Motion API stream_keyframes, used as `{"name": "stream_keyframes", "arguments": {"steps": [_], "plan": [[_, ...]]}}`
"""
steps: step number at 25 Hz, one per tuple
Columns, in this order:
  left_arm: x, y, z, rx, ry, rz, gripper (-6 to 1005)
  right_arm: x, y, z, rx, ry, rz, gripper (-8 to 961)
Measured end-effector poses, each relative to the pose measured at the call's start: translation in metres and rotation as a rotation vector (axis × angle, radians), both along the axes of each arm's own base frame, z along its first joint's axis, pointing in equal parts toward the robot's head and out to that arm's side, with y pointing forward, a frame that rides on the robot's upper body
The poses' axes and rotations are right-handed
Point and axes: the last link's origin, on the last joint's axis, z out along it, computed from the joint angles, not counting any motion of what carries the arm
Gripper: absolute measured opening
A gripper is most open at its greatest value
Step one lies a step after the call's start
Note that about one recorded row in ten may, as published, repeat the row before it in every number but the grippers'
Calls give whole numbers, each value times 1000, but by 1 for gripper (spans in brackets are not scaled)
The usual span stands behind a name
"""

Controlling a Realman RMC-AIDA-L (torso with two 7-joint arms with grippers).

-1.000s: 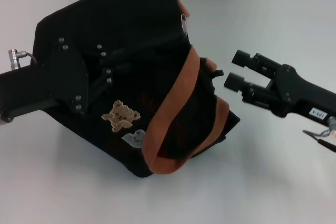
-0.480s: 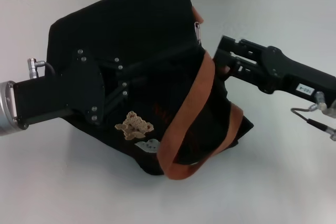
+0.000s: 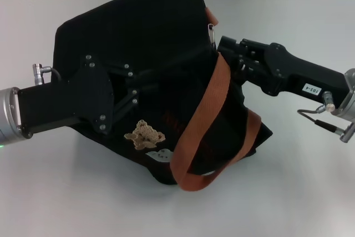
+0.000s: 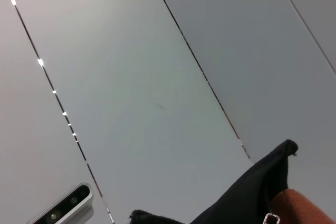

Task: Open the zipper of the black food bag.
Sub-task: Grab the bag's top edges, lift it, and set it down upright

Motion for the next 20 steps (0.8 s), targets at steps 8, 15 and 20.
{"name": "stream_keyframes", "arguments": {"steps": [8,15,20], "plan": [[1,0,-3,-9,-6,2,71,0,-4,-6,-27,-36,30,350],[-1,-2,-3,-10,-9,7,70,14,-6,-13,-19,-94,-26,351],[0,-1,-3,-8,-8,5,70,16,-5,-23,-21,-96,-82,351]]}}
